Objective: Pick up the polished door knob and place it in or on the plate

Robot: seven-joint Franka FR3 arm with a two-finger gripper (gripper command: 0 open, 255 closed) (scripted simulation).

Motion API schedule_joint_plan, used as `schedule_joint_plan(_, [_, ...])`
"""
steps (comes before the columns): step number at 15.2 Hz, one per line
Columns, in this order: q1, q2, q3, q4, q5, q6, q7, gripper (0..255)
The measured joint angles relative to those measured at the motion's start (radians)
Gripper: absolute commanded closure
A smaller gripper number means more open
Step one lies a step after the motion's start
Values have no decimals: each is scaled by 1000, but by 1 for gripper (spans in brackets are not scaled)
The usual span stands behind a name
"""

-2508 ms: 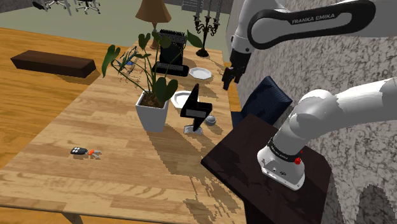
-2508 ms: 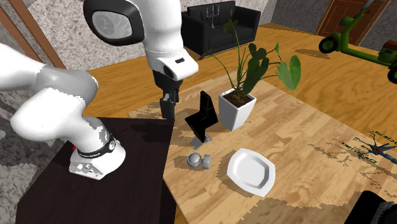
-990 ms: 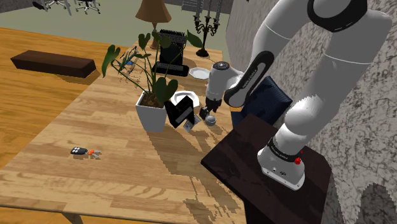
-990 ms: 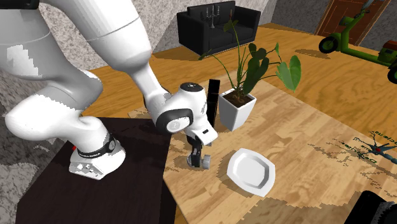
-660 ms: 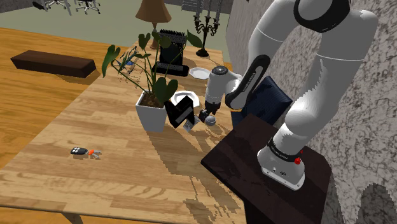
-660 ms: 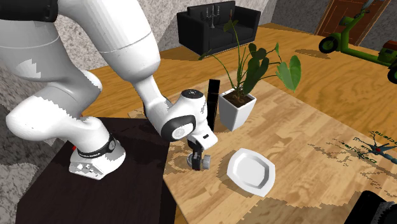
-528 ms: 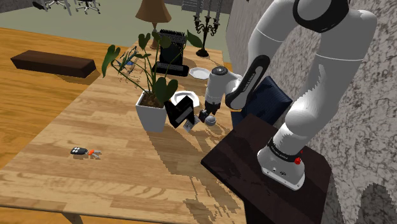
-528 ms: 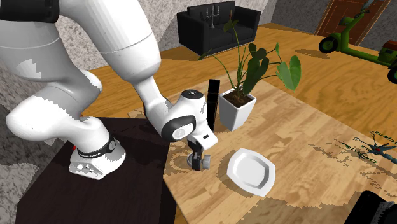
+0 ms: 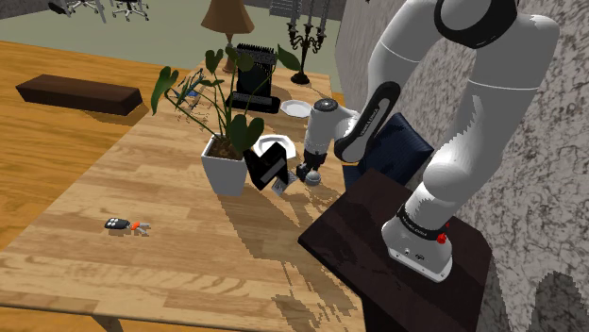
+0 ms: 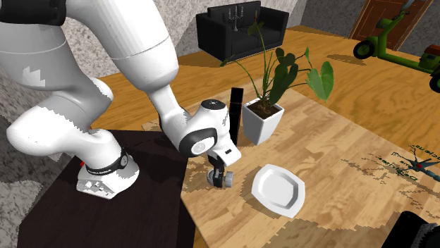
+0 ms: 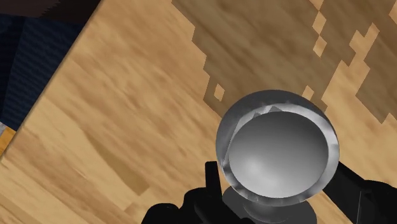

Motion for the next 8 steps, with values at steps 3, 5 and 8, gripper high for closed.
schedule_joint_plan(3, [0, 0, 1, 0, 0, 0, 0, 255])
schedule_joint_plan(5, [0, 0, 1, 0, 0, 0, 0, 255])
schedule_joint_plan(8, [-15, -22, 25, -8, 39, -13, -32, 255])
